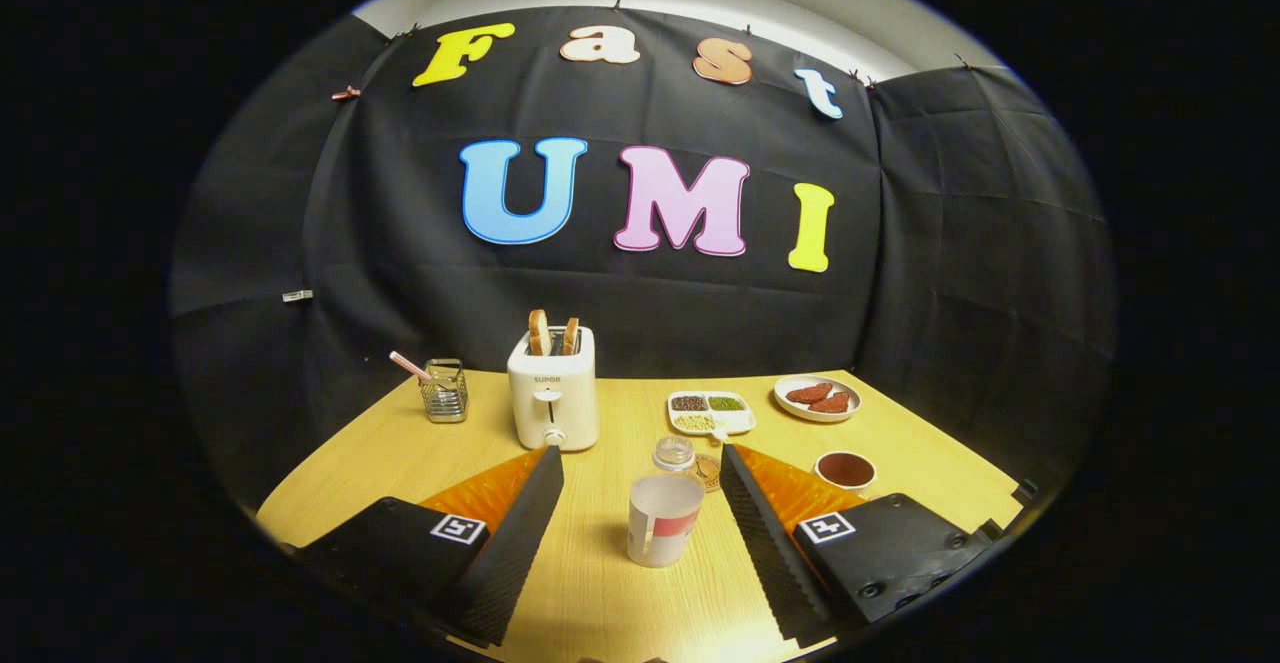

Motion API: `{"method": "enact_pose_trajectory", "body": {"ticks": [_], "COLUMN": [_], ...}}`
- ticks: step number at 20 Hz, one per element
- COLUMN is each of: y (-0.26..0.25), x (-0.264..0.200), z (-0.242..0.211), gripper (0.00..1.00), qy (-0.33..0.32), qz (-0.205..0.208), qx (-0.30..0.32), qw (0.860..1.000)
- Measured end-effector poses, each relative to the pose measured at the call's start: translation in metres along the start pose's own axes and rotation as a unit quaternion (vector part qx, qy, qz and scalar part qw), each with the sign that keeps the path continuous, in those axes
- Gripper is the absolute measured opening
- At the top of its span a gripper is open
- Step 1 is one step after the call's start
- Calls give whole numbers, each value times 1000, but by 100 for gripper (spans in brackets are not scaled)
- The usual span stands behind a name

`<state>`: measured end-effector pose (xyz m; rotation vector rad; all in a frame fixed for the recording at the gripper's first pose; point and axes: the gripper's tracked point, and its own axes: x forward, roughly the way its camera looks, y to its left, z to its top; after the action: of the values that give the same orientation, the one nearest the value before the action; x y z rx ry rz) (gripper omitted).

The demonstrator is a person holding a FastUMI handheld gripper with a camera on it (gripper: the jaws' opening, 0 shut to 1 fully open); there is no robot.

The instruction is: Take the bottle from table, then pour the juice into the cup, finally place the bottle on the coaster

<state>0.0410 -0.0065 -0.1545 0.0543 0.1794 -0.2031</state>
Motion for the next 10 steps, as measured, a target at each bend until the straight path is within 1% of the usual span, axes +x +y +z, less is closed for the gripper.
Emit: {"method": "enact_pose_trajectory", "body": {"ticks": [4,10], "y": [-5,-13], "x": [15,43], "z": [-23,-46], "gripper": [97,97], "qy": [19,34], "qz": [-26,-62], "qx": [-14,3], "qw": [999,997]}}
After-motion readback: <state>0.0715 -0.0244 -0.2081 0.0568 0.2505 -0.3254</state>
